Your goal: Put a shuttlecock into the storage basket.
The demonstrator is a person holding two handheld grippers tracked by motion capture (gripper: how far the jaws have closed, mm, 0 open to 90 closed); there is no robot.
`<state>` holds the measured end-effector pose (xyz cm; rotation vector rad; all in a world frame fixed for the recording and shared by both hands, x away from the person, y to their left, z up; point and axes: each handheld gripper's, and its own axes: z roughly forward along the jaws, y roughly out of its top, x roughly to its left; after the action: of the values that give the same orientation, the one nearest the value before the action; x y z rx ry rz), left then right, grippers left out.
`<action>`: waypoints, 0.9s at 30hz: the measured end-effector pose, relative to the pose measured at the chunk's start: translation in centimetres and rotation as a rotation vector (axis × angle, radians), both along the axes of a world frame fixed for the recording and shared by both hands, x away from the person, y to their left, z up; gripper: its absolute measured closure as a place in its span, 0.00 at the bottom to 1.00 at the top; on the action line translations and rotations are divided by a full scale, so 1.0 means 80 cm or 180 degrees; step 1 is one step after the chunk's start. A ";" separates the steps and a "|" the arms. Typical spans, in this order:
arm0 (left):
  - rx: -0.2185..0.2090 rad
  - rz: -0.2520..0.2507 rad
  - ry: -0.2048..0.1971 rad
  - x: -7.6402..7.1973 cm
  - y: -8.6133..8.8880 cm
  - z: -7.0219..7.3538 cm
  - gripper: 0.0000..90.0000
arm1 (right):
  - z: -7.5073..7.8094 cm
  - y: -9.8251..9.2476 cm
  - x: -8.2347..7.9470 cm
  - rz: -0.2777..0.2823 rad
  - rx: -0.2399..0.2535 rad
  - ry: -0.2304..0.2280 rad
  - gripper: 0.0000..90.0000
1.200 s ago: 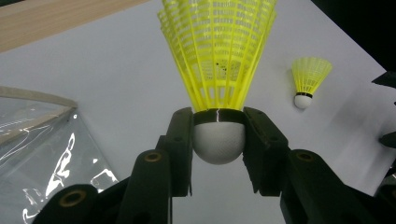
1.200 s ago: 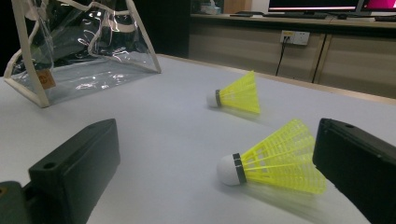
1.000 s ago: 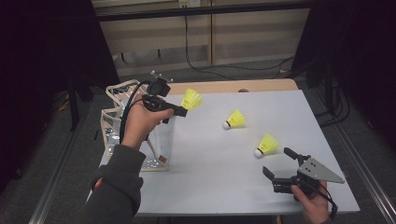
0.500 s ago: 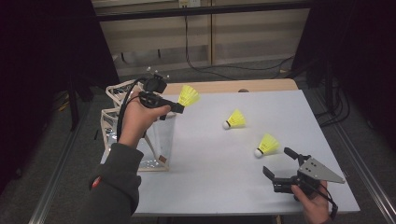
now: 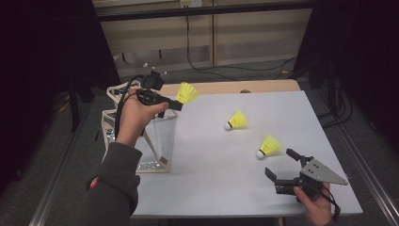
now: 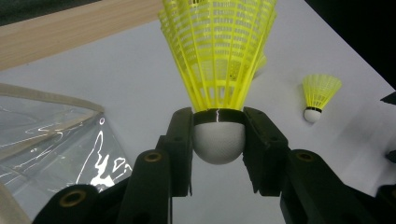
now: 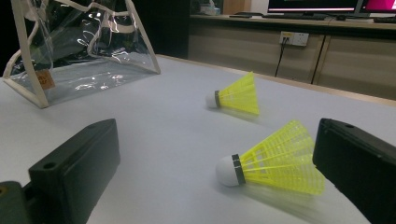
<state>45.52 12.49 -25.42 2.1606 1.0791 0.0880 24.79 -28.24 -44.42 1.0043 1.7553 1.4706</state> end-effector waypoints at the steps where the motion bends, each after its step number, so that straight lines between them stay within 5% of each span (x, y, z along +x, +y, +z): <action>1: 0.0009 -0.0006 -0.0004 0.001 0.001 0.000 0.72 | 0.000 0.000 0.000 0.0000 -0.0004 -0.0002 0.01; 27: 0.0071 0.0189 -0.0029 0.010 0.020 0.013 0.72 | 0.000 0.000 0.000 -0.0007 0.0019 0.0000 0.01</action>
<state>46.32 14.08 -24.41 2.1460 1.1422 0.1376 24.78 -28.25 -44.41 1.0088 1.7501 1.4756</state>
